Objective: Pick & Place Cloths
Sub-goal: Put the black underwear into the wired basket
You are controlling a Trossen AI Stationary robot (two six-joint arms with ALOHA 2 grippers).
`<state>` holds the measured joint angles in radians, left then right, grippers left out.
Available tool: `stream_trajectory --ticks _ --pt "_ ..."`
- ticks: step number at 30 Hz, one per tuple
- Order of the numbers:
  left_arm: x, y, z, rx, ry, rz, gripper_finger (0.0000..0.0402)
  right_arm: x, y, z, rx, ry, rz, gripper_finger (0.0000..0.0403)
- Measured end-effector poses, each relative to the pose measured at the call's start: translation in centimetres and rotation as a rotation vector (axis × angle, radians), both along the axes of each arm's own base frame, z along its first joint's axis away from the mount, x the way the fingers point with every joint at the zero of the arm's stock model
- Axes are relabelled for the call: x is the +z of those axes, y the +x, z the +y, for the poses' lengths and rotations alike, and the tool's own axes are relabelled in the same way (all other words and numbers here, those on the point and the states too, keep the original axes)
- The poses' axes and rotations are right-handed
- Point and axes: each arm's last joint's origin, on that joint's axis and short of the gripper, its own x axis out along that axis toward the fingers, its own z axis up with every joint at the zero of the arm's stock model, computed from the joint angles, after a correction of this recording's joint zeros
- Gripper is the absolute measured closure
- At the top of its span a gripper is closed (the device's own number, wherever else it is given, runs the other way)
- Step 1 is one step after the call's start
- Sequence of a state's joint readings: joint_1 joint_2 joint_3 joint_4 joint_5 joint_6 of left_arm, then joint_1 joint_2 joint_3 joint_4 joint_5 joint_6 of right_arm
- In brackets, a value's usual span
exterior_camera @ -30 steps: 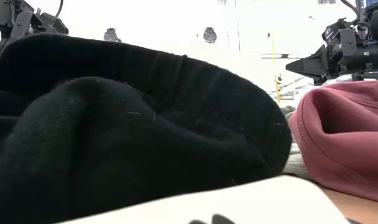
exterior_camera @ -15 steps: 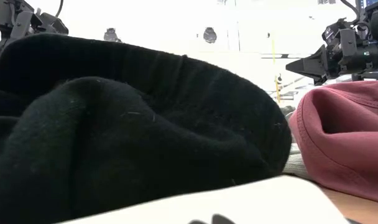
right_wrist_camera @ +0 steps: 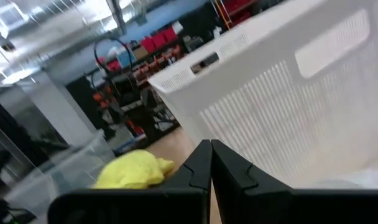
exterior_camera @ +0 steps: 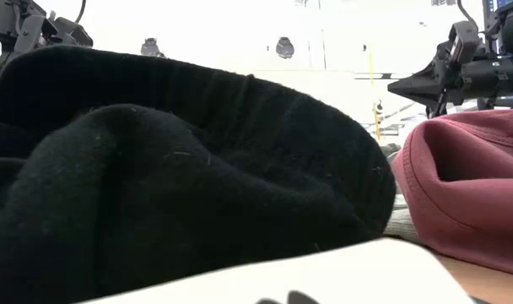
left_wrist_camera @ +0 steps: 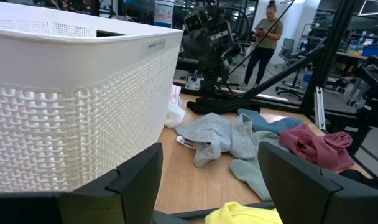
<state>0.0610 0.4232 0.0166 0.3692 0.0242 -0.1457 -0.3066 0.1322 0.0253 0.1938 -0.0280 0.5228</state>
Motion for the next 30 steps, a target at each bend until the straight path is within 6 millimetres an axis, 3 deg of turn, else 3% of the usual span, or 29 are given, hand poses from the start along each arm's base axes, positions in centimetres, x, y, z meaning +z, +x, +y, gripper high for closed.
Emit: stream_trajectory --ticks 14,18,23,30 --pt "0.0 0.0 0.0 0.008 -0.002 -0.002 0.0133 3.8 -1.0 0.3 -0.002 -0.135 -0.391 0.0403" --pt "0.2 0.0 0.0 0.013 -0.17 -0.026 0.0133 4.0 -1.1 0.3 -0.002 -0.14 -0.408 0.0403" --pt "1.1 0.0 0.0 0.001 -0.348 -0.13 0.0133 4.0 -1.1 0.3 -0.002 -0.141 -0.407 0.0403" --pt "4.0 -0.7 -0.3 -0.129 -0.279 -0.42 0.0133 4.0 -1.1 0.3 -0.002 -0.144 -0.406 0.0403"
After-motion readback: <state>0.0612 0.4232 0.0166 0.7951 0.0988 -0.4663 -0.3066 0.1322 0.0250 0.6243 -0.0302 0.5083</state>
